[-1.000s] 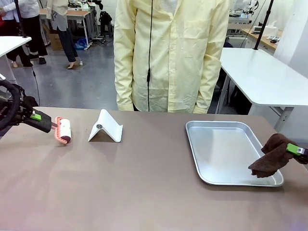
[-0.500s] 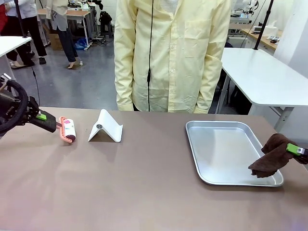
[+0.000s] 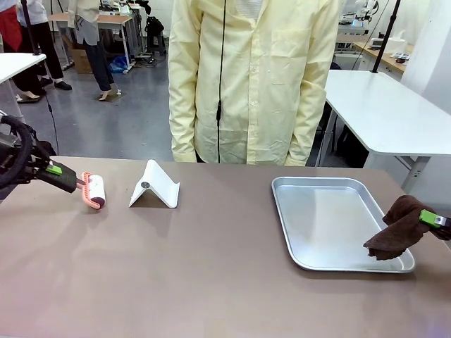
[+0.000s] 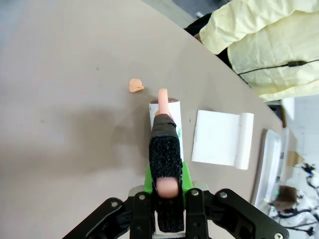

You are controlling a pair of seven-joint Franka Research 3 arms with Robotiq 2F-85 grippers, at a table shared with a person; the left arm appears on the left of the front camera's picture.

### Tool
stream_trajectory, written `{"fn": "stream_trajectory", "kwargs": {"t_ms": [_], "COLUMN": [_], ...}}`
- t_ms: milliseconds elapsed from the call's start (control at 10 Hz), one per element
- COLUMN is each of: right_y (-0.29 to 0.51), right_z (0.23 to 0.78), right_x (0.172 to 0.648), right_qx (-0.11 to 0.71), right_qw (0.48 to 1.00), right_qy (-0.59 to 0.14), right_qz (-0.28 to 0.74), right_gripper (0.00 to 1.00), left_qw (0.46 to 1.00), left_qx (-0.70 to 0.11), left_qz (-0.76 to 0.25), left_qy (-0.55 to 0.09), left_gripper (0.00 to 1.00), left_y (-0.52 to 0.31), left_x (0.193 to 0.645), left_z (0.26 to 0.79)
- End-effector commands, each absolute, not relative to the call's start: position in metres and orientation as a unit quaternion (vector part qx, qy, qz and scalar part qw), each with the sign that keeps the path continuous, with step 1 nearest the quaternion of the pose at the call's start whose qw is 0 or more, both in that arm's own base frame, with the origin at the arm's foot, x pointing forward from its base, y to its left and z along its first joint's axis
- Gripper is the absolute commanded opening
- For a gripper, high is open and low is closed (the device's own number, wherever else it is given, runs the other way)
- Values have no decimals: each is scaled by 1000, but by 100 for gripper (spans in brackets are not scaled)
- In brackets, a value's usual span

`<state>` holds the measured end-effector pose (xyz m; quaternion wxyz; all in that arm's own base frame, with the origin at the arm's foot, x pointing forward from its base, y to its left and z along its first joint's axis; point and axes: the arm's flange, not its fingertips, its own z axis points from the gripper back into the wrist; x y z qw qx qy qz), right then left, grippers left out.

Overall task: Clean the surface of the table.
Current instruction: Clean the area not pointed to by the person.

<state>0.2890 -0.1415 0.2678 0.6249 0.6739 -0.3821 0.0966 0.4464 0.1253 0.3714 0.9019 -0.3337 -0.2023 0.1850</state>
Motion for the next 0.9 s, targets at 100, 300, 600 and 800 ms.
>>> {"fn": "stream_trajectory", "kwargs": {"t_ms": [100,300,600,800], "right_y": [-143,-143,-143,-143], "right_z": [273,273,273,273], "right_x": [289,289,289,289], "right_qx": [673,673,673,673], "right_qw": [628,628,628,628], "right_qy": [-379,-379,-379,-379], "right_qz": [96,96,96,96], "right_gripper": [6,6,6,6], "left_qw": [840,816,774,765], "left_qx": [-420,-450,-529,-563], "left_qz": [226,241,230,201], "left_qy": [-257,-272,-262,-240], "left_gripper": [22,22,22,22], "left_y": [188,231,279,306], "left_x": [429,413,375,344], "left_z": [432,453,471,473]}}
